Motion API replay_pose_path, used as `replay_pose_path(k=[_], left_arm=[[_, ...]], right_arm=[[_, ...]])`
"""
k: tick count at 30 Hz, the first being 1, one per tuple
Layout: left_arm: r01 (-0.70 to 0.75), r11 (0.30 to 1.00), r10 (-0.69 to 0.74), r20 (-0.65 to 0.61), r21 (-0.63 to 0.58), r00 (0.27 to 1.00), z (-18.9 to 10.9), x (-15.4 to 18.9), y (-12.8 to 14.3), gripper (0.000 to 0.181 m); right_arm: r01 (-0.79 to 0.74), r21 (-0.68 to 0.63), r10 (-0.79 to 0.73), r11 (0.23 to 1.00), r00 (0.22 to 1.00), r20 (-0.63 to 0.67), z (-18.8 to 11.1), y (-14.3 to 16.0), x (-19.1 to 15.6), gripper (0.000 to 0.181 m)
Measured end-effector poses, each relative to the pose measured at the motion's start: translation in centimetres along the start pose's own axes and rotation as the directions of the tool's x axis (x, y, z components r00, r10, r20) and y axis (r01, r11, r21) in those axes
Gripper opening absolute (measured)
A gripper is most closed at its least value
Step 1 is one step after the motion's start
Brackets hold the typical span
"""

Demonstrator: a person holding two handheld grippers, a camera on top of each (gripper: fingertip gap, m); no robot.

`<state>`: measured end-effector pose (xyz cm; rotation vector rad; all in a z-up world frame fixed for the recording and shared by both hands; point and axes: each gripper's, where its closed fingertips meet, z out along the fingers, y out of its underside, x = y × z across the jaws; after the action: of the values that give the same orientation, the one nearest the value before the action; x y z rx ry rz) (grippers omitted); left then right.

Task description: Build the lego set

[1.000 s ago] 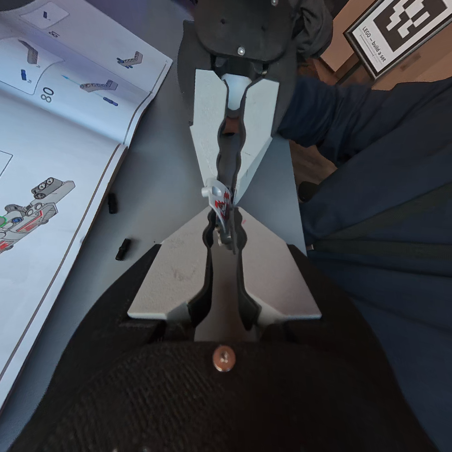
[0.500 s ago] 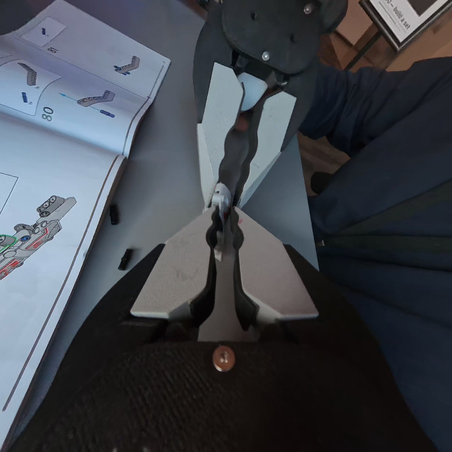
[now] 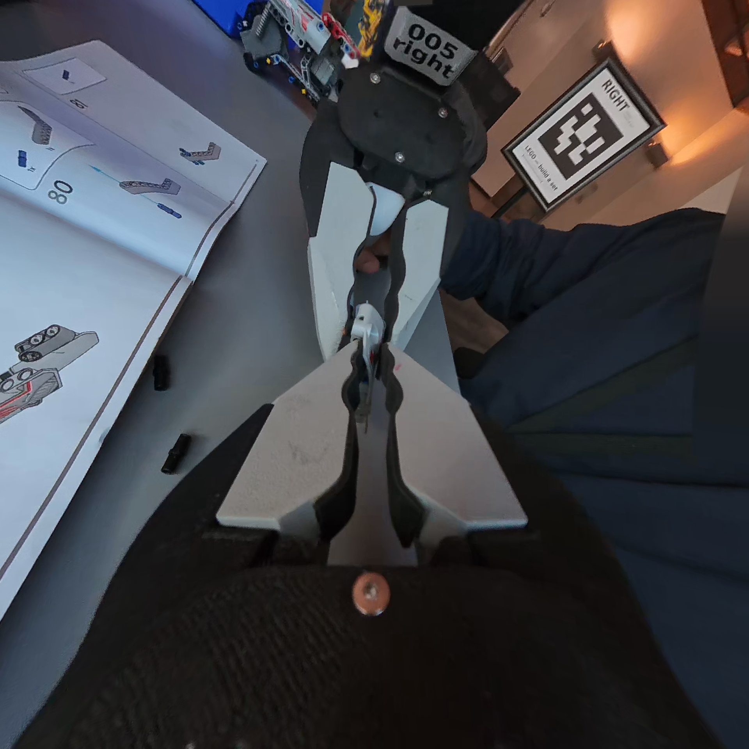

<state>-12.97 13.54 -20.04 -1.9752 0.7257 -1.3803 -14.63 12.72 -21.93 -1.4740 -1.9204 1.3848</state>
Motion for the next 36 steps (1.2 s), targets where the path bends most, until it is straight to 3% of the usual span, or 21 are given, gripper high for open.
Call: replay_pose_path(k=[4, 13, 15, 18, 24, 31, 36], left_arm=[[-0.009, 1.0, 0.009, 0.013, 0.021, 1.0, -0.1, -0.1, -0.2, 0.005], [-0.111, 0.994, 0.104, 0.21, 0.022, 0.972, 0.1, -1.0, -0.3, 0.004], [-0.042, 0.998, 0.034, 0.187, 0.039, 0.982, 0.2, -1.0, 0.0, 0.003], [0.074, 0.994, -0.083, 0.099, 0.085, 0.992, 0.1, -0.9, 0.0, 0.003], [0.078, 0.989, -0.086, 0.057, 0.122, 0.995, -0.1, -0.5, -0.5, 0.001], [-0.159, 0.98, 0.182, 0.227, -0.117, 0.957, -0.2, -1.0, 0.8, 0.007], [-0.206, 0.946, 0.275, 0.281, -0.251, 0.919, -0.2, -1.2, 1.6, 0.007]], right_arm=[[0.037, 0.002, -0.036, 0.999, 0.998, -0.041, 0.0, -0.1, 0.2, 0.014], [0.163, -0.071, -0.174, 0.984, 0.964, -0.203, -0.2, 0.4, 1.5, 0.013], [0.215, -0.124, -0.239, 0.969, 0.943, -0.231, -0.1, 0.8, 1.6, 0.014], [0.176, -0.105, -0.194, 0.979, 0.963, -0.187, 0.0, 0.8, 1.4, 0.013], [0.171, -0.08, -0.182, 0.982, 0.97, -0.163, -0.2, 0.5, 1.3, 0.013], [0.163, -0.114, -0.177, 0.98, 0.976, -0.127, 0.5, 1.1, 0.9, 0.013], [0.228, -0.169, -0.256, 0.959, 0.952, -0.167, 0.8, 1.5, 1.0, 0.013]])
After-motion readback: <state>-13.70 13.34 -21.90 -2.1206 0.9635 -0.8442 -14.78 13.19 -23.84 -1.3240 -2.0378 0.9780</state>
